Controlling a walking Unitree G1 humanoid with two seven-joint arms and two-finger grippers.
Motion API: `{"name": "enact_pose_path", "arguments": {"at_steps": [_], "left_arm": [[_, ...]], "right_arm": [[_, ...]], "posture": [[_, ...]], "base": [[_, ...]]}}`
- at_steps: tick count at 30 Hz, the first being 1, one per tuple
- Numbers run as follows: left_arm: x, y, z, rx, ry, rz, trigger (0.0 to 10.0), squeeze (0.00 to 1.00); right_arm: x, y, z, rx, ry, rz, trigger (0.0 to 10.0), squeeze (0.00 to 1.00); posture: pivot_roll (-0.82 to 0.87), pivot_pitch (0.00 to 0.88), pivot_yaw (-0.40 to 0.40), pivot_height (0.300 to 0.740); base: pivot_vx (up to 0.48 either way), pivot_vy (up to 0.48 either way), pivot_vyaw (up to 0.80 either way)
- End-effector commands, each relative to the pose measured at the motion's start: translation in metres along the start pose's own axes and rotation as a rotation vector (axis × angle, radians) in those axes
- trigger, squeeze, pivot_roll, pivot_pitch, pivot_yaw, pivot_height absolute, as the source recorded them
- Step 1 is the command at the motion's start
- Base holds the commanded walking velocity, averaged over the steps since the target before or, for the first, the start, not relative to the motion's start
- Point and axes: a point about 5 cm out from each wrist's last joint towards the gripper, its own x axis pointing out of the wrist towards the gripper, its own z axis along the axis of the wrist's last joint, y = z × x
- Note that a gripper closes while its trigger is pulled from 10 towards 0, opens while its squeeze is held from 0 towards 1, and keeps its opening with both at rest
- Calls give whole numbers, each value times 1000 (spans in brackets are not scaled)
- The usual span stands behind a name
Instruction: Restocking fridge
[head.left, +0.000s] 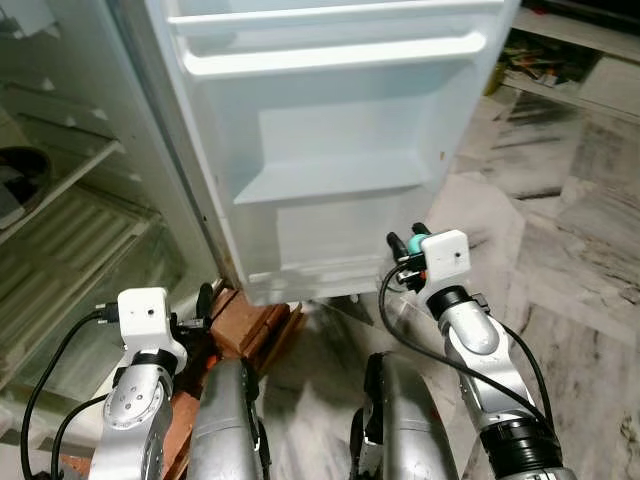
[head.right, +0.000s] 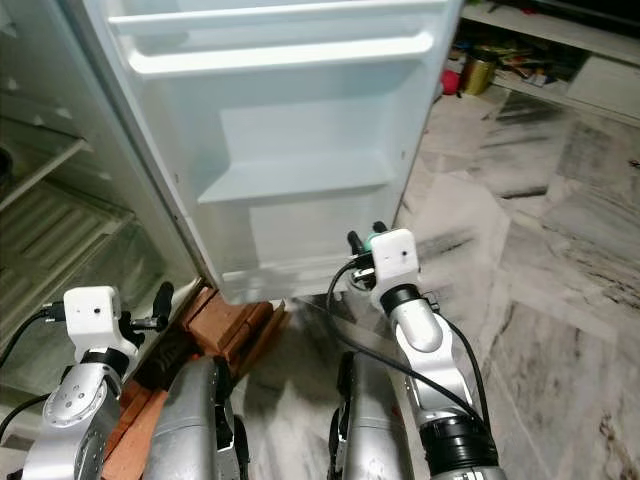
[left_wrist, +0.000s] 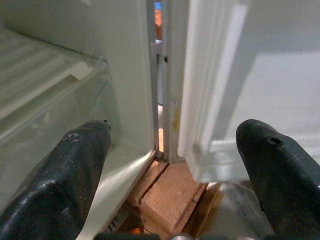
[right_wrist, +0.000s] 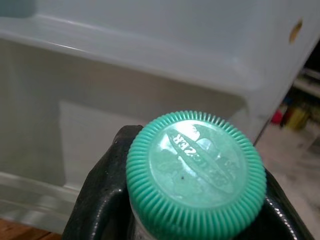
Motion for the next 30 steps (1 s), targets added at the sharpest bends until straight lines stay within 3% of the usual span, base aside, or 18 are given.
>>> {"name": "enact_pose_path", "arguments": {"at_steps": [1,8,10,21,23,30], "left_arm": [[-3,2,2,8,-1,1,10000,0],[-11,9,11,27,-3,13,10000,0],[-17,15,16,44,2,7,10000,0],[-40,25,26,89,44,4,10000,0],[-41,25,27,90,48,0,10000,0],[-43,28,33,111,61,-10,10000,0]], "right_arm": [[7,1,13,-66,-75,35,10000,0],[28,1,29,-167,-173,65,10000,0],[37,2,30,-235,-197,108,10000,0],[66,-18,25,-445,-158,48,10000,0],[67,-21,23,-467,-144,39,10000,0],[71,-43,11,-403,-15,-74,10000,0]], "posture": [[83,165,-2,573],[140,219,14,573],[169,262,27,573],[237,346,57,573],[244,351,65,573],[266,368,86,573]], "base": [[0,0,0],[0,0,0],[0,0,0],[0,0,0],[0,0,0],[0,0,0]]}}
